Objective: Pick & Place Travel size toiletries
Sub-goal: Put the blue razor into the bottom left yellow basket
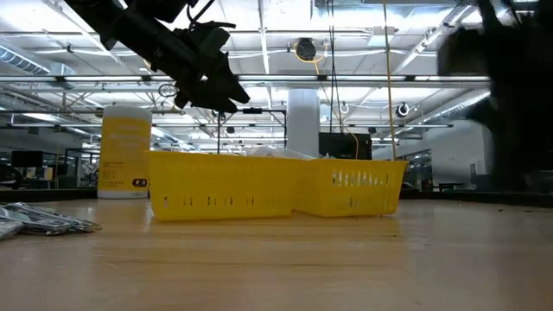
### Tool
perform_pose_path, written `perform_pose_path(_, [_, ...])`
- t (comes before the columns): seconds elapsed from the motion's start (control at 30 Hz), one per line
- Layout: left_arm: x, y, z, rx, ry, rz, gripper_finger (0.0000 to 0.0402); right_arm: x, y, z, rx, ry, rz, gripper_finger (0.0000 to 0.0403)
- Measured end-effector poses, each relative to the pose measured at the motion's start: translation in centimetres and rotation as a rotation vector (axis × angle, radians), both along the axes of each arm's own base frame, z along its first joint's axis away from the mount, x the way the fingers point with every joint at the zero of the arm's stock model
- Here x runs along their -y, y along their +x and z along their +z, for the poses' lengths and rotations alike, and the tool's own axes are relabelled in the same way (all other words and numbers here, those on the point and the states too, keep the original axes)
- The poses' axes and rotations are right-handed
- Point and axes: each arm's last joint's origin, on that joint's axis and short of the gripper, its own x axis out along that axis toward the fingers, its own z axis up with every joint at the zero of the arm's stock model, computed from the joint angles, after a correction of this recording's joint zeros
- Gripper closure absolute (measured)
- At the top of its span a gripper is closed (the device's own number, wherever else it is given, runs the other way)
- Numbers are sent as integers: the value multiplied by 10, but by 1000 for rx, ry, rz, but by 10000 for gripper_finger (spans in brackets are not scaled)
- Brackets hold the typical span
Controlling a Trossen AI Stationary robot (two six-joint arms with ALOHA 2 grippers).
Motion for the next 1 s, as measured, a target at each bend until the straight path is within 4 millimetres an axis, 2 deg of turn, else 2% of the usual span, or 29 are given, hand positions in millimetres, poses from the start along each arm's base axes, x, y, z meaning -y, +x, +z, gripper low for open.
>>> perform_pose_path(0.07, [0,0,0,2,0,0,178,4,-1,27,160,-36,-10,384])
perform_pose_path(0.13, [-1,0,0,1,0,2,178,11,-5,45,269,-97,-10,384])
perform_pose_path(0.27, [-2,2,2,26,3,7,179,31,-13,62,483,-283,-22,384])
perform_pose_path(0.37, [-2,10,1,74,46,-39,179,53,-13,56,597,-386,-33,384])
perform_pose_path(0.5, [4,32,-5,192,185,-288,179,85,-10,44,790,-457,-23,384])
perform_pose_path(0.7, [8,55,-15,444,287,-477,179,126,-18,33,1052,-443,12,384])
perform_pose_path(0.9, [6,74,-30,536,288,-473,179,145,-16,29,1080,-392,73,384])
perform_pose_path(1.0, [5,93,-27,550,303,-474,179,151,-14,27,1065,-392,82,384])
